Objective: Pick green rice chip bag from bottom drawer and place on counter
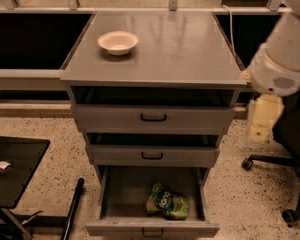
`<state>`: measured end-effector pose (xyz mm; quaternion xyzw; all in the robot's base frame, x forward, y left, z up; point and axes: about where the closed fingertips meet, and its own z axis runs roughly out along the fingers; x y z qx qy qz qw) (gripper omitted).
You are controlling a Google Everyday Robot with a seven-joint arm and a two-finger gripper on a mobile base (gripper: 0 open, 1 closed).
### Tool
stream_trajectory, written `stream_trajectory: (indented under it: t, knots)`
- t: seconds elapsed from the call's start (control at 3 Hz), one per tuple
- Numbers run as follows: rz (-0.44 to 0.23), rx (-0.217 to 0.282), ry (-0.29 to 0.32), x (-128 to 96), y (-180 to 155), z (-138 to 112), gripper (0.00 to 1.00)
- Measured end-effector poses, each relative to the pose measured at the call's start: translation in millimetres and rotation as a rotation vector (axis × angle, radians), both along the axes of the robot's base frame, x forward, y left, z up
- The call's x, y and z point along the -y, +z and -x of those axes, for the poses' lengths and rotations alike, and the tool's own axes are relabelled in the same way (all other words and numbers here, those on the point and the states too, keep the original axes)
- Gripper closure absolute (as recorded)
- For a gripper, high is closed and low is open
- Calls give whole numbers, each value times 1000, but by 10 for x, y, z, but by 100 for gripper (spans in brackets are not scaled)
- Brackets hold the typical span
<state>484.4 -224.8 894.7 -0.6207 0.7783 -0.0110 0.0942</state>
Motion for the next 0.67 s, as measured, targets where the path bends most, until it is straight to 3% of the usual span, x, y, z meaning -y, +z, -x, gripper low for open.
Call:
stream_trajectory:
  t: [0.33, 0.67]
  knots:
    - [-93, 111, 84, -37, -41, 562, 0]
    - [-207, 158, 86, 30, -509, 976, 0]
